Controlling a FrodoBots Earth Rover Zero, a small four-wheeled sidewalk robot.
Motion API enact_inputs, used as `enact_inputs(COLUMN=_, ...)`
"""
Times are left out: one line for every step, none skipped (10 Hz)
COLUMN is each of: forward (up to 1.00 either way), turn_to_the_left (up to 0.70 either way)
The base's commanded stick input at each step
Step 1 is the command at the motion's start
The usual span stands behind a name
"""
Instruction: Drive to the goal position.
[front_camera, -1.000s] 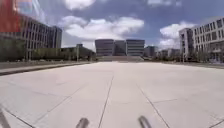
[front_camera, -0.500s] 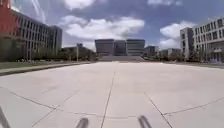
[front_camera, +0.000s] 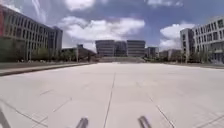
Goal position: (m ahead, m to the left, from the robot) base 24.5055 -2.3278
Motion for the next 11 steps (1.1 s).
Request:
enact_inputs(forward=0.7, turn_to_the_left=0.0)
enact_inputs(forward=0.7, turn_to_the_left=0.0)
enact_inputs(forward=0.7, turn_to_the_left=0.0)
enact_inputs(forward=0.7, turn_to_the_left=0.0)
enact_inputs(forward=0.7, turn_to_the_left=0.0)
enact_inputs(forward=0.7, turn_to_the_left=0.0)
enact_inputs(forward=0.7, turn_to_the_left=0.0)
enact_inputs(forward=0.7, turn_to_the_left=0.0)
enact_inputs(forward=0.7, turn_to_the_left=0.0)
enact_inputs(forward=0.7, turn_to_the_left=0.0)
enact_inputs(forward=0.7, turn_to_the_left=0.0)
